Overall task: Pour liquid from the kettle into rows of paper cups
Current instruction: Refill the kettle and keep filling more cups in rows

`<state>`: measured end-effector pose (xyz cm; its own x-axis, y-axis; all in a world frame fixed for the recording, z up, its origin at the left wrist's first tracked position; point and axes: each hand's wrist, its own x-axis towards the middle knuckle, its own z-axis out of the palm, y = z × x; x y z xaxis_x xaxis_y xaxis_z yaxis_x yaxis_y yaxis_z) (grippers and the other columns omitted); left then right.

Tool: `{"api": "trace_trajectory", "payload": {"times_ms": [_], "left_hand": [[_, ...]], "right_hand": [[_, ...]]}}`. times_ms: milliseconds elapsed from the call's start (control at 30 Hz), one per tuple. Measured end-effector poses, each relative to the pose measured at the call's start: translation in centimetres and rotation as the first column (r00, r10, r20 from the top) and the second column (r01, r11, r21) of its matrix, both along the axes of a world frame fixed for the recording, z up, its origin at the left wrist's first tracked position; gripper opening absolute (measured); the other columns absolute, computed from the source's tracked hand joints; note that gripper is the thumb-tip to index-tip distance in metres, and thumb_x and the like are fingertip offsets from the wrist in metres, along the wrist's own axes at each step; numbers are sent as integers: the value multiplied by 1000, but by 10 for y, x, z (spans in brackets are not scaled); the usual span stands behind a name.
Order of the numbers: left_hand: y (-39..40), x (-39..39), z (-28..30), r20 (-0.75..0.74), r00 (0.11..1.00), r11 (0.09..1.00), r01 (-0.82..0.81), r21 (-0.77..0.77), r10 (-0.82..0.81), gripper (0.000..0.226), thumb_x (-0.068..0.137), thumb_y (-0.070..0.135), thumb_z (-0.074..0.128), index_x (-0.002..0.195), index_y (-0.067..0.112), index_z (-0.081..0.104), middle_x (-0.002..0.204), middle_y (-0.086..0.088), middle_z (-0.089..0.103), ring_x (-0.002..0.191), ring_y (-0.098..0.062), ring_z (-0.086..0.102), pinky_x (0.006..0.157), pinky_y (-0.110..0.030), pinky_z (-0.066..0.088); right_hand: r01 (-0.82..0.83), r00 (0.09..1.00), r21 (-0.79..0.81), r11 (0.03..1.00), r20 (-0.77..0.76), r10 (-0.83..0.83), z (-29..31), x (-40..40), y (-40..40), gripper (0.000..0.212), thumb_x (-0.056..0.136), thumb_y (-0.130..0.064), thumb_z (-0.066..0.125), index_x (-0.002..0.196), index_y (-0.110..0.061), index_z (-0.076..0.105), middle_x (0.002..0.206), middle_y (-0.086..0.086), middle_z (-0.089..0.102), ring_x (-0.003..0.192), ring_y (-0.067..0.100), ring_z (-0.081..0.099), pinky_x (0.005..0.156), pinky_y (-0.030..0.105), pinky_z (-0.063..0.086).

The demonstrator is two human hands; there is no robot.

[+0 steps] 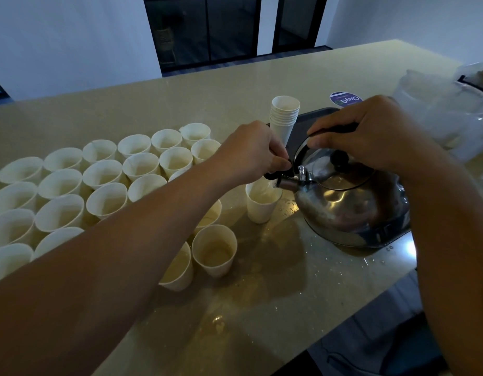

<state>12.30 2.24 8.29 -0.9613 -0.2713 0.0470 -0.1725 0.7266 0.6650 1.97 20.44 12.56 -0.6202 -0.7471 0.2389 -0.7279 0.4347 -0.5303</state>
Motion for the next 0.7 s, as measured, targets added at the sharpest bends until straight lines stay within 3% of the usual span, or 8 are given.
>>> {"api": "trace_trajectory", "payload": {"times_ms": [267,467,600,700], "left_hand": [[2,0,0,-5,1000,1000,11,-5,-11,16,84,28,79,100,26,79,95,7,74,84,-5,66,72,-18,49],[3,-1,5,-59,998,1000,9,0,-9,16,86,27,77,102,25,78,91,10,74,82,-1,66,76,-20,52],[10,-6,11,-156,988,1000,3,-20,-6,18,93,21,68,109,24,76,90,16,66,73,8,56,64,-2,39],[23,-12,20,-219,975,998,22,-63,-35,24,96,16,62,114,23,75,97,13,68,78,3,58,67,-2,42]], "right_hand": [[4,1000,0,1000,-1,-4,-1,-1,2,17,79,-43,80,91,-53,71,76,-35,65,71,-12,61,66,14,40],[38,999,-97,995,39,-34,-7,-1,7,19,83,-31,79,95,-44,72,67,-45,60,69,-18,60,63,-3,39],[148,987,-284,947,96,-125,-12,-3,18,14,83,-31,81,96,-37,78,79,-32,71,72,-9,65,72,4,47],[220,975,-393,893,125,-186,-13,-3,30,14,84,-29,80,89,-42,76,79,-26,73,73,-5,68,76,10,53]]}}
